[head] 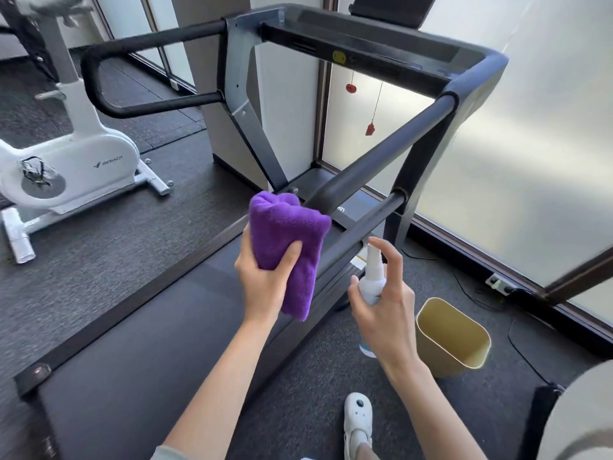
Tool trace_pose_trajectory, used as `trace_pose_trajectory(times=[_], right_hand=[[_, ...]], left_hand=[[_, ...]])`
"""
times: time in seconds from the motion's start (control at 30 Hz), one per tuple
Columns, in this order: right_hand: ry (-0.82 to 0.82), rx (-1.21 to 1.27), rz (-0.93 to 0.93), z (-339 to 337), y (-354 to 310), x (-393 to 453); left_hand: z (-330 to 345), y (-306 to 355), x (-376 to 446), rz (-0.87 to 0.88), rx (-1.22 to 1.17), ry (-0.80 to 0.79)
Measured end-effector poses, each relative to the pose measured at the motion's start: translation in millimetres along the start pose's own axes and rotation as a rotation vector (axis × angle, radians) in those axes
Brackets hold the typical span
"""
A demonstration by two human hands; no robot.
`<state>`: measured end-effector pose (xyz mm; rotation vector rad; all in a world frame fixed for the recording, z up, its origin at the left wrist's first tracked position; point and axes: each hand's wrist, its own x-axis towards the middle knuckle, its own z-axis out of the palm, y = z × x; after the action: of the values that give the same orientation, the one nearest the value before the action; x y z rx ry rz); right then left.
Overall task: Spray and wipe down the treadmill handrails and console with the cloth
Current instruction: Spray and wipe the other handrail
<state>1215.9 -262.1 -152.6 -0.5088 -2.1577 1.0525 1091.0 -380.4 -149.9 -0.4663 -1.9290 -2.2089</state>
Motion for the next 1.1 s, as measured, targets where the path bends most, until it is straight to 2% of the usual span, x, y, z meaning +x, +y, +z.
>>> trace_pose_trajectory(times=[0.07, 0.2, 0.27, 0.4, 0.5, 0.63, 0.7, 0.77, 0.93, 1.1], right_hand=[[0.010, 0.017, -0.002, -3.8, 2.1, -0.3], [0.025, 0.037, 0.015, -10.5, 4.9, 0.9], [0.029, 0.027, 0.005, -14.0, 5.8, 1.9], [0.030, 0.032, -0.004, -18.5, 4.2, 2.1], [0.031, 0.030, -0.023, -18.8, 1.4, 2.4], [0.032, 0.035, -0.039, -17.2, -1.4, 9.4], [0.035, 0.039, -0.048, -14.8, -2.9, 14.1], [0.031, 0.049, -0.042, -12.0, -4.6, 18.1], [-0.005, 0.055, 0.019, -8.0, -4.0, 22.7], [-0.023, 0.035, 0.076, -17.3, 3.9, 14.0]], left_hand=[[13.7, -1.4, 13.0, 0.075, 0.145, -0.027], [18.2, -27.4, 0.1, 0.147, 0.272, 0.091], [9.9, -42.7, -13.8, 0.091, 0.247, 0.100], [-5.3, -64.2, -34.3, -0.153, 0.173, 0.101], [-7.5, -55.2, -29.1, -0.102, 0.182, 0.024], [-0.3, -9.2, 28.6, 0.056, 0.245, -0.209], [10.7, 9.1, 49.5, 0.134, 0.329, -0.275], [19.4, 11.2, 48.8, 0.171, 0.335, -0.215], [9.2, -25.5, 9.9, 0.113, 0.270, -0.004], [-5.6, -51.5, -18.4, 0.005, 0.271, 0.020]])
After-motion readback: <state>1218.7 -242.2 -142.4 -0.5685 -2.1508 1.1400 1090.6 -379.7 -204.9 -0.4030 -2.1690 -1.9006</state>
